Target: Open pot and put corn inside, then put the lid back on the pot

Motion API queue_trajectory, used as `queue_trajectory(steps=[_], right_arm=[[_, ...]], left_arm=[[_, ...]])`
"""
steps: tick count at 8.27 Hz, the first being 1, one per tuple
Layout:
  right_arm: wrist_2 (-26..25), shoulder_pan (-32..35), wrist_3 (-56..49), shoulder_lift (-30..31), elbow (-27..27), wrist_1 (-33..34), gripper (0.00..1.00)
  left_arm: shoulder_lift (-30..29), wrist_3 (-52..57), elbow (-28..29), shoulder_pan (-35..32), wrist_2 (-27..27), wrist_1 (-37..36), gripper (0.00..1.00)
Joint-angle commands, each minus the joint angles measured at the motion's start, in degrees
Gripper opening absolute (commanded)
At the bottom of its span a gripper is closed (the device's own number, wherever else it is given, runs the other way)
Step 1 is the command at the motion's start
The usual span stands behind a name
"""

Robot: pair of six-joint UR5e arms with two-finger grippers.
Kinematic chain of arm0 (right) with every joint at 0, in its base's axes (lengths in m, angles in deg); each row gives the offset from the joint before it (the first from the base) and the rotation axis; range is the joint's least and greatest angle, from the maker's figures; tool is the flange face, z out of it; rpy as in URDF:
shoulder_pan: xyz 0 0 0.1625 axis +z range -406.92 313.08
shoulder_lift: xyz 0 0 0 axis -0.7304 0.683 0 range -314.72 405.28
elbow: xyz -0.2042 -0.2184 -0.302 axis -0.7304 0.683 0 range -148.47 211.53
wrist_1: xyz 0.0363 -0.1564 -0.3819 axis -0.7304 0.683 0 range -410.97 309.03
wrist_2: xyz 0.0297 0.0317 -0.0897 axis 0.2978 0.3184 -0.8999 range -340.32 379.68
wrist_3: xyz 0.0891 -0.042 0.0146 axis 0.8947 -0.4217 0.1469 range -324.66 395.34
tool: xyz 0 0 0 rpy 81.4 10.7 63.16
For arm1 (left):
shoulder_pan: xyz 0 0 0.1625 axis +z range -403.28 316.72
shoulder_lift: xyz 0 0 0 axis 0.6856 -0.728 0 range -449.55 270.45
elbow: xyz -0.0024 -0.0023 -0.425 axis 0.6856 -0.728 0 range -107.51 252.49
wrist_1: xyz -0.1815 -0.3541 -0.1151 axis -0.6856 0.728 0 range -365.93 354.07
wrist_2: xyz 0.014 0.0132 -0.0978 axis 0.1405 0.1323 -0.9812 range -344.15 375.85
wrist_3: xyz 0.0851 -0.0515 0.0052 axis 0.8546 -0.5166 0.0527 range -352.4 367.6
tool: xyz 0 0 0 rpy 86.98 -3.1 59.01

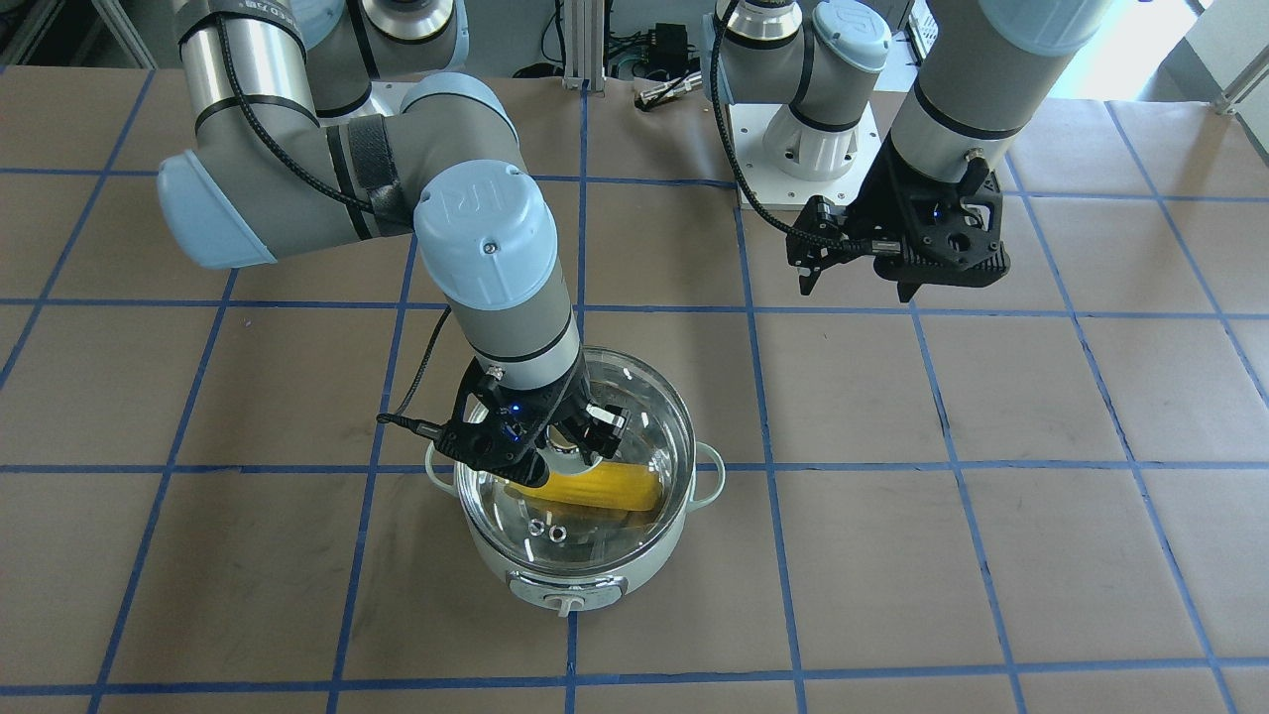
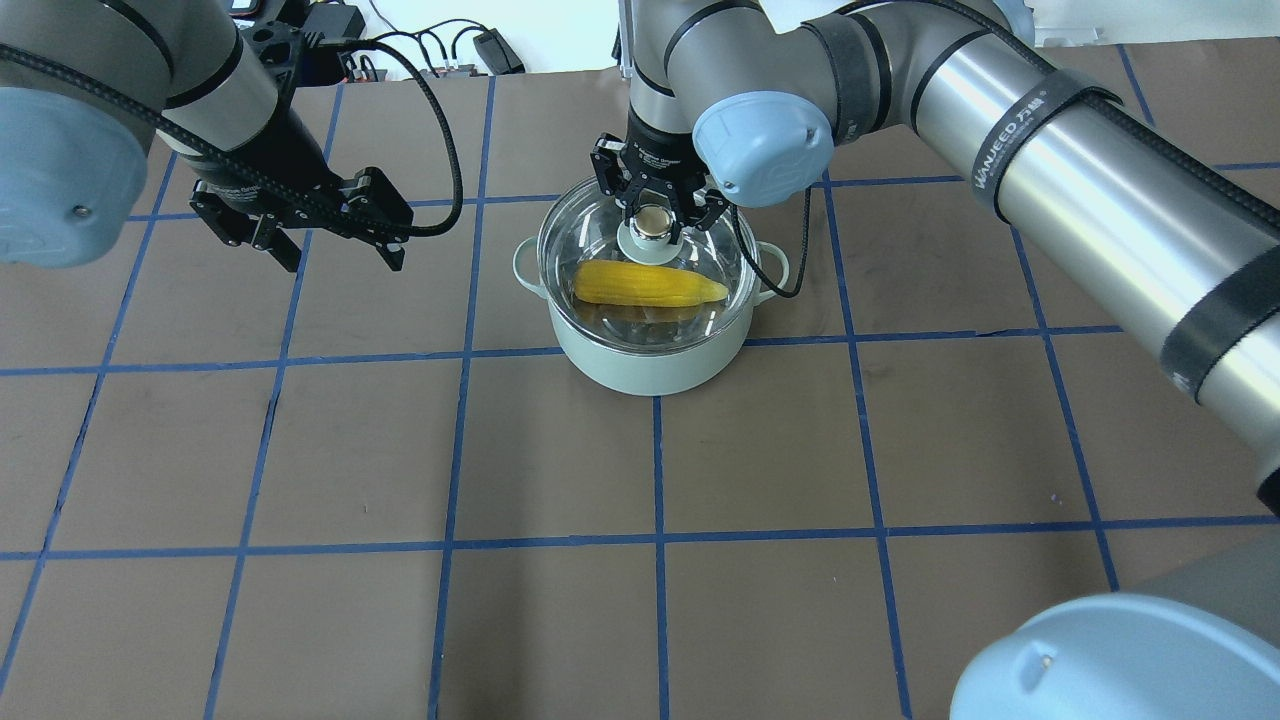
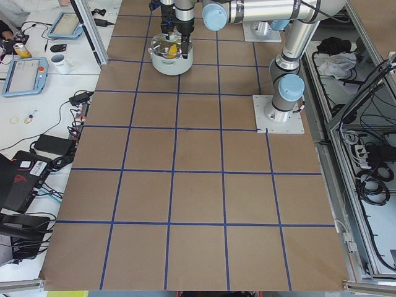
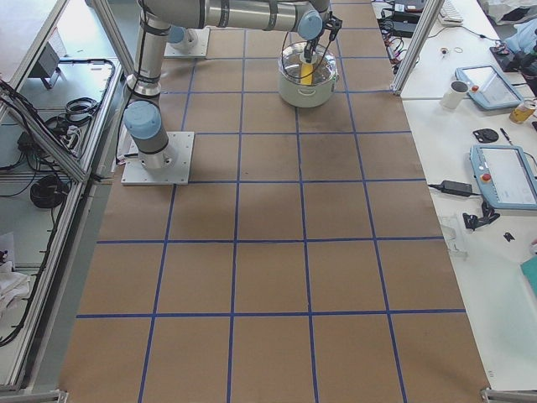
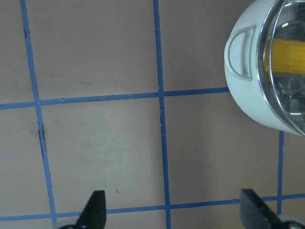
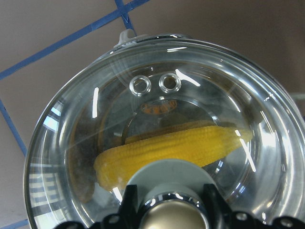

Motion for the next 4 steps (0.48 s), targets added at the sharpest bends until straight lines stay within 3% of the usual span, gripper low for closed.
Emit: queue_trajectory(steps=[1, 2, 4], right_arm=[[0.32, 0.00, -0.14, -0.08, -0.02, 0.35, 0.68], [0.32, 0.00, -0.14, -0.17, -0.02, 0.43, 0.85], [0.32, 0.00, -0.41, -0.17, -0.02, 0.43, 0.86]], left_arm=[[0.47, -0.07, 0.31, 0.00, 0.02, 0.33, 1.00], [0.39, 0.02, 0.23, -0.09, 0.02, 0.33, 1.00], [0.21, -0.07, 0.14, -0.09, 0.10, -0.10, 1.00]])
